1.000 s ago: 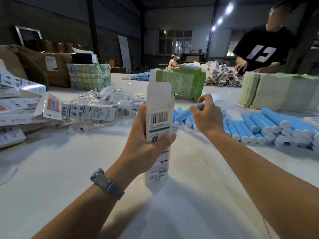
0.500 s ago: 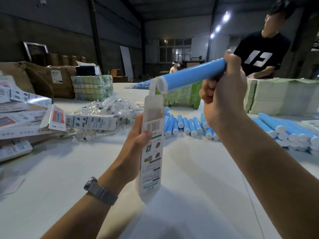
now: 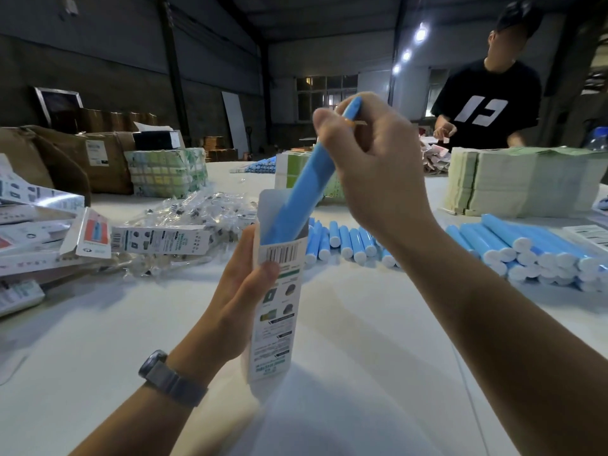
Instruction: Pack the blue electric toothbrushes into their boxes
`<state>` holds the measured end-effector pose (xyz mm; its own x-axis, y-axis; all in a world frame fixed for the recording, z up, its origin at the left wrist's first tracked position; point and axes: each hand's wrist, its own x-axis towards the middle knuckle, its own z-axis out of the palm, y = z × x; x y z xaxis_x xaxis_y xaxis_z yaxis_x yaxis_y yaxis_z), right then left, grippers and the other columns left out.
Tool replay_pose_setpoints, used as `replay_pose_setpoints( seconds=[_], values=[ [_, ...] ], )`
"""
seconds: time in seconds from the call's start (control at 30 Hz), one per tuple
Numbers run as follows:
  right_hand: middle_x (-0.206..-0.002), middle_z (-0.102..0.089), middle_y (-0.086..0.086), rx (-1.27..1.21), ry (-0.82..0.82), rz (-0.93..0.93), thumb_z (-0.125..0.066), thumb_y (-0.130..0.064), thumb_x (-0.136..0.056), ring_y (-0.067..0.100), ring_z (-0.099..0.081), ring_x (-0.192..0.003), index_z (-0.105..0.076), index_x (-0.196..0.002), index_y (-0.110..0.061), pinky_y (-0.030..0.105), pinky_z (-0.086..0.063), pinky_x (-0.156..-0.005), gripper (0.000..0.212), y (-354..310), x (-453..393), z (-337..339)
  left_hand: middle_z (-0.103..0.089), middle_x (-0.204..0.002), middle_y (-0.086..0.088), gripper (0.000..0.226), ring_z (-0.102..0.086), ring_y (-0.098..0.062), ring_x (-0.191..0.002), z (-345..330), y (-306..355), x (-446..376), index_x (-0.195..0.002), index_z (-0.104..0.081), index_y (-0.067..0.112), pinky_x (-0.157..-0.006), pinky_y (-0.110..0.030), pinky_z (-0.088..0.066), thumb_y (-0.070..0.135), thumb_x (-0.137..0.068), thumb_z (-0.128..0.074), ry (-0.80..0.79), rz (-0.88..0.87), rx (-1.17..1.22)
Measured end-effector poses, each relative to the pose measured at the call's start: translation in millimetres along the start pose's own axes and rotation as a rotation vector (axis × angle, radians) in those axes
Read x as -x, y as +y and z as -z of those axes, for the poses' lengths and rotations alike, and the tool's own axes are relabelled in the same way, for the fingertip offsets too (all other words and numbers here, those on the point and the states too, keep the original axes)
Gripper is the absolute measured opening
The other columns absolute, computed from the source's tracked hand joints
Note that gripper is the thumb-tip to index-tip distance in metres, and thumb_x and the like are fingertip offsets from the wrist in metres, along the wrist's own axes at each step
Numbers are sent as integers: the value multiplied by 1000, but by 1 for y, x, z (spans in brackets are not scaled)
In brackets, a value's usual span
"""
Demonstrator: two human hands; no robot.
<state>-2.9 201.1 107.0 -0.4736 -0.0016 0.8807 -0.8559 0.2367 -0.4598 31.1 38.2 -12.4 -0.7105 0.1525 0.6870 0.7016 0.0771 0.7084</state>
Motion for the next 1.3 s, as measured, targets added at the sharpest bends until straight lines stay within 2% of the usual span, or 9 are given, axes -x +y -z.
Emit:
replay_pose_setpoints(
  seconds=[0.13,0.3,0.47,0.53,0.63,0.87,1.07,1.2,1.3],
  values=[
    [-54,-45,-11,90,-100,62,-63,-34,-92,4,-39,-47,-54,-76,-16,25,-39,-49,26,1,8,-4,-60,-103,-7,33,-64,-14,-92,-1,-1,1,-122,-54,52,-78,-34,-60,50,-89,-53,-42,-9,5],
    [-59,-56,-7,123,-338,145,-65,-40,-92,9,-52,-51,-59,-88,-14,27,-46,-51,27,5,26,-20,-64,-94,-1,26,-63,-17,-84,4,-5,-1,-110,-61,40,-69,-31,-55,46,-86,-53,42,8,36],
    [-65,-51,-5,-35,-297,63,-72,-25,-88,8,-47,-56,-49,-103,-15,31,-47,-52,29,22,39,-24,-65,-93,0,27,-65,-18,-82,7,-6,-2,-112,-62,42,-68,-28,-56,40,-87,-52,106,1,69],
    [-73,-54,-2,-40,-270,82,-69,-20,-90,15,-52,-64,-51,-99,-12,41,-50,-59,21,25,47,-28,-66,-93,1,27,-67,-17,-83,7,-6,-3,-113,-62,41,-68,-28,-57,39,-89,-51,108,-10,71],
    [-81,-53,-3,-61,-235,106,-64,-16,-92,13,-48,-69,-58,-88,-11,36,-46,-61,9,27,52,-34,-63,-90,-1,26,-65,-19,-79,8,-8,-4,-112,-62,39,-66,-29,-57,38,-88,-51,105,-14,78],
    [-83,-46,3,-42,-293,123,-54,-26,-96,20,-50,-75,-67,-77,-3,49,-48,-62,32,36,60,-33,-63,-86,-2,23,-65,-18,-74,6,-6,-5,-107,-62,40,-63,-29,-58,39,-88,-50,105,-23,54],
    [-91,-52,-10,-110,-249,64,-58,-32,-95,6,-52,-70,-55,-114,-19,30,-49,-59,23,36,61,-34,-63,-90,-2,23,-66,-19,-79,6,0,-4,-110,-60,41,-64,-32,-58,40,-90,-50,112,-13,12],
    [-94,-59,1,-304,-311,-169,-56,-39,-91,27,-63,-81,-41,-122,-33,51,-56,-67,35,37,68,-39,-66,-96,3,26,-70,-17,-86,4,4,-3,-116,-60,41,-67,-30,-58,38,-92,-51,116,-11,30],
    [-95,-66,15,-344,-307,-149,-60,-40,-89,36,-64,-85,-42,-122,-33,56,-54,-70,38,39,72,-39,-67,-98,1,24,-71,-20,-86,2,6,-1,-114,-60,45,-68,-32,-59,40,-92,-53,131,0,35]
  ],
)
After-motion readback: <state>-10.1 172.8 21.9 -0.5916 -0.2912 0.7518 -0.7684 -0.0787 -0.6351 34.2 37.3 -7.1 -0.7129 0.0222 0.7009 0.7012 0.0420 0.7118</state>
